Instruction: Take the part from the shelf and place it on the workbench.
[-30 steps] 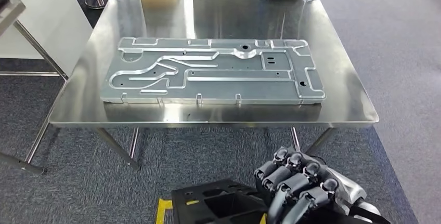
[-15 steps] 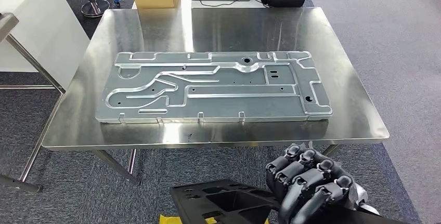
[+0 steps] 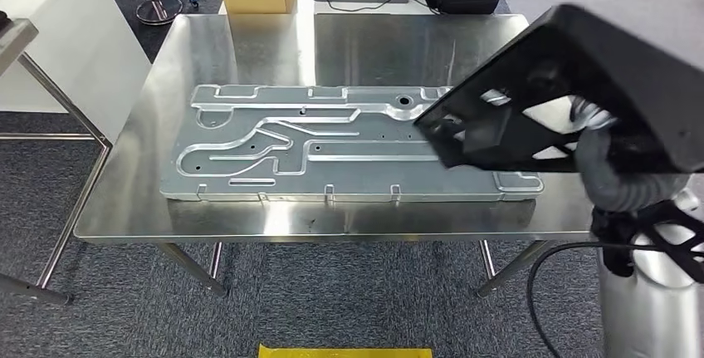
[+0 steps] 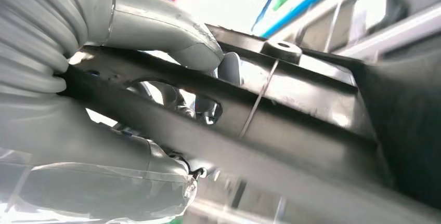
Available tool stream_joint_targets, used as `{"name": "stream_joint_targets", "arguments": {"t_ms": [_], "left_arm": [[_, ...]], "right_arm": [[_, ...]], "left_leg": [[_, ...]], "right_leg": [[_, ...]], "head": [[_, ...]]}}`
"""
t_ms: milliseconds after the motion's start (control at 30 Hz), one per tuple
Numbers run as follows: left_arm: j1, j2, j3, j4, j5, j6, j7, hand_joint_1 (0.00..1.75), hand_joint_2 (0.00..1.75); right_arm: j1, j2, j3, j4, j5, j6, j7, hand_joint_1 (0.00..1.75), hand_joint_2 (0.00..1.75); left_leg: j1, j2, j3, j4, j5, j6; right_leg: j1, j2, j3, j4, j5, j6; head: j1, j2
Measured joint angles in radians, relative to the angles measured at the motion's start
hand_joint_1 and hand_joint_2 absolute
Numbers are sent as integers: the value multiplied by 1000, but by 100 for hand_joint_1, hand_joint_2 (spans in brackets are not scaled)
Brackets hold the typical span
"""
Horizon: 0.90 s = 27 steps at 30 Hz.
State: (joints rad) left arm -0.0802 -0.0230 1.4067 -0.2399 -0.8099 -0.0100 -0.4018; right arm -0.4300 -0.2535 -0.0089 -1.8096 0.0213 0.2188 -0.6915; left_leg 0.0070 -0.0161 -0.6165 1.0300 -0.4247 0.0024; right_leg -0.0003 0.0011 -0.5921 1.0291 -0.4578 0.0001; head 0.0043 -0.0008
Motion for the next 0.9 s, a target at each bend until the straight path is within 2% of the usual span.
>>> {"name": "stream_joint_targets", "arguments": {"t_ms": [67,100,200,233,267,300,367,433,533,600,633,700,733,767,800,867,900], "left_arm": [[3,2,-2,0,-2,0,-2,0,175],[3,3,-3,0,-4,-1,-4,0,175],[4,3,-6,0,-10,-5,-10,0,175],[5,4,-7,0,-13,-8,-11,0,175],[5,4,-9,0,-15,-10,-12,0,175],[5,5,-11,0,-18,-12,-12,0,175],[4,9,-15,0,-22,-15,-12,0,175],[0,13,-19,0,-29,-17,-13,0,175],[-8,18,-28,0,-41,-22,-14,0,175],[-13,20,-35,0,-47,-27,-14,0,175],[-15,20,-38,0,-49,-29,-14,0,175],[-17,20,-42,0,-51,-31,-14,0,175],[-17,20,-43,0,-52,-32,-14,0,175],[-17,20,-45,0,-53,-33,-14,0,175],[-17,20,-46,0,-56,-34,-14,0,175],[-16,19,-48,0,-60,-35,-14,0,175],[-16,19,-50,0,-62,-35,-14,0,175]], "right_arm": [[-37,-5,-43,41,3,-2,0,164,175],[-56,-8,-58,58,11,-11,0,164,175],[-113,-22,-77,115,75,-60,7,164,175],[-134,-29,-78,137,111,-84,19,164,175],[-159,-38,-77,162,159,-112,38,164,175],[-186,-48,-73,188,220,-144,64,164,175],[-254,-69,-44,256,374,-208,124,164,175],[-338,-86,23,353,552,-252,186,164,175],[-464,-94,169,530,781,-263,261,164,175],[-545,-88,276,665,886,-255,295,164,175],[-586,-78,330,737,930,-251,312,164,175],[-654,-43,434,885,1008,-247,350,164,175],[-676,-20,485,955,1045,-245,372,164,175],[-689,3,532,1017,1078,-243,392,164,175],[-697,27,575,1074,1106,-241,411,164,175],[-705,74,643,1170,1140,-240,440,164,175],[-709,96,669,1210,1148,-239,449,164,175]], "left_leg": [[0,3,-6,14,-11,-10],[-1,5,-18,45,-31,-15],[2,8,-101,230,-122,-22],[2,8,-123,276,-135,-23],[3,9,-129,285,-128,-24],[3,9,-117,258,-105,-24],[3,11,-53,124,-40,-20],[0,13,-5,25,-9,-10],[-3,14,1,2,-5,7],[0,14,4,-8,2,18],[3,13,5,-11,5,22],[3,13,5,-12,5,24],[3,12,5,-12,5,23],[4,11,6,-11,4,22],[5,10,7,-10,3,21],[7,4,10,-8,-2,14],[6,2,10,-6,-4,9]], "right_leg": [[-6,-2,4,-11,7,-8],[-9,-2,7,-16,10,-12],[-9,-3,8,-18,11,-18],[-9,-3,8,-16,11,-18],[-9,-3,7,-14,10,-18],[-9,-3,7,-11,8,-18],[-8,-2,7,-5,2,-14],[-6,2,4,3,-1,-7],[-5,5,-2,4,0,7],[-8,3,-14,29,-17,16],[-10,1,-33,71,-40,20],[-13,0,-94,196,-95,26],[-15,0,-124,251,-110,28],[-17,0,-140,275,-106,30],[-20,0,-139,260,-83,30],[-23,-1,-91,141,-8,28],[-21,-1,-66,79,18,25]], "head": [[-1,0],[-1,0],[-3,0],[-3,0],[-2,0],[-2,0],[-2,0],[-1,0],[-1,0],[0,0],[2,0],[3,0],[3,0],[3,0],[3,0],[3,0],[3,0]]}}
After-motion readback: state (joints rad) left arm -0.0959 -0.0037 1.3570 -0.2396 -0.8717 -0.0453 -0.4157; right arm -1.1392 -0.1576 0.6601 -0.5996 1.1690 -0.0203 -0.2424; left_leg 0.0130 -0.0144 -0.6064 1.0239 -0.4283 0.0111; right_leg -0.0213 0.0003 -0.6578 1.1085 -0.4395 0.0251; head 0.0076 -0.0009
